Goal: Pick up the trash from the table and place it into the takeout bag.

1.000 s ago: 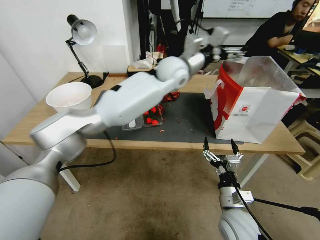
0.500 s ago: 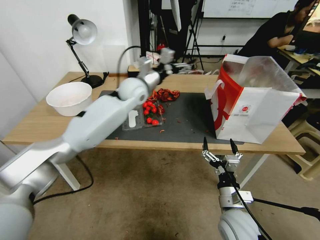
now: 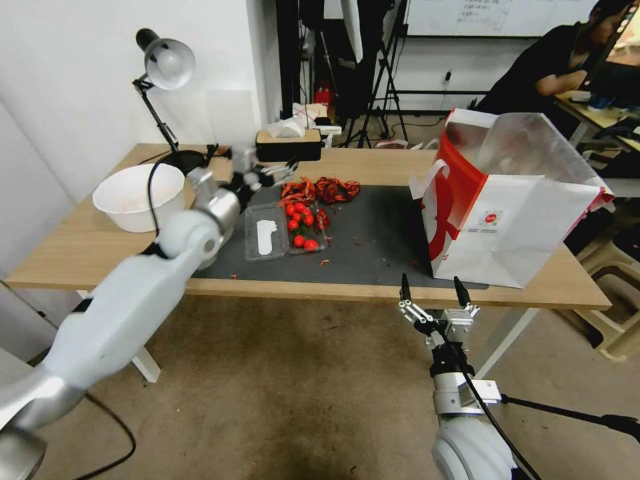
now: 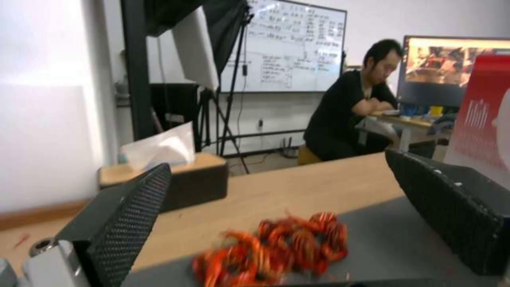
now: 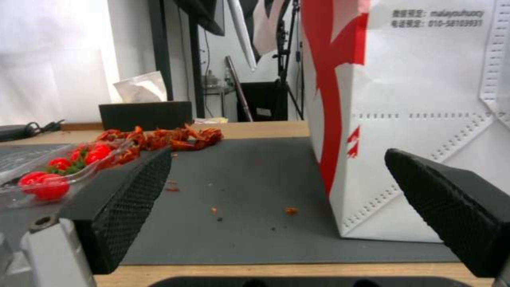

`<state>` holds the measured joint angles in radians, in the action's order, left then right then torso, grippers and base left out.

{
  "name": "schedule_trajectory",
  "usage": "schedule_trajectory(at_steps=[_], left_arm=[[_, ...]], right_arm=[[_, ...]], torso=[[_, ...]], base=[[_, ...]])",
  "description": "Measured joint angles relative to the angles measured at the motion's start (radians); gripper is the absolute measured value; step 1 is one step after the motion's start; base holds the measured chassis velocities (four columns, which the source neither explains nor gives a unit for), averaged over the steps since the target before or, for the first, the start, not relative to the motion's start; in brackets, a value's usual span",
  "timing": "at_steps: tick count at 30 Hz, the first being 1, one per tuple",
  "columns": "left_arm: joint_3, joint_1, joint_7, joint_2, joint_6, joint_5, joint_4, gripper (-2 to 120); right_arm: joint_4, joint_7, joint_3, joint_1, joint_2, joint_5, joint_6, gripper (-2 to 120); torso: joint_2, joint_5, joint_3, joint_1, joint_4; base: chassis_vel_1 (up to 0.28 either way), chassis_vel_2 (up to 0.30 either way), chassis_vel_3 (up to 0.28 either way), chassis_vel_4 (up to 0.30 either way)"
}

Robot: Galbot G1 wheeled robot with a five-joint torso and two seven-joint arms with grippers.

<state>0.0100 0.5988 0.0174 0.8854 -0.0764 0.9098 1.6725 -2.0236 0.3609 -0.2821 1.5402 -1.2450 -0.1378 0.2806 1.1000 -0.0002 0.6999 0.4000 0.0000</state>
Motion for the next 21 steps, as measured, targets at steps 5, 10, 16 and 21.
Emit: schedule_trajectory(at_steps=[5,10,16,21], left_arm=[[0.071,0.088,-0.010,-0.012,0.006,-0.017,0.053,100],[0.152,0.195,-0.023,-0.016,0.040,-0.056,0.098,100],[0.266,0.316,-0.028,0.001,0.057,-0.109,0.154,100],[0.361,0.459,-0.036,0.061,0.076,-0.210,0.231,100]], right_arm=[[0.002,0.000,0.011,-0.003,-0.003,0.004,-0.003,100],[0.004,0.001,0.017,-0.003,-0.006,0.009,-0.003,100],[0.007,0.002,0.021,-0.001,-0.010,0.013,-0.002,100],[0.007,0.003,0.022,0.006,-0.012,0.017,0.002,100]], torso=[[0.000,0.0002,0.000,0.000,0.0000],[0.000,0.0000,0.000,0.000,0.0000],[0.000,0.0001,0.000,0.000,0.0001],[0.000,0.0002,0.000,0.000,0.0002]], base=[[0.000,0.000,0.000,0.000],[0.000,0.000,0.000,0.000],[0.000,0.000,0.000,0.000],[0.000,0.000,0.000,0.000]])
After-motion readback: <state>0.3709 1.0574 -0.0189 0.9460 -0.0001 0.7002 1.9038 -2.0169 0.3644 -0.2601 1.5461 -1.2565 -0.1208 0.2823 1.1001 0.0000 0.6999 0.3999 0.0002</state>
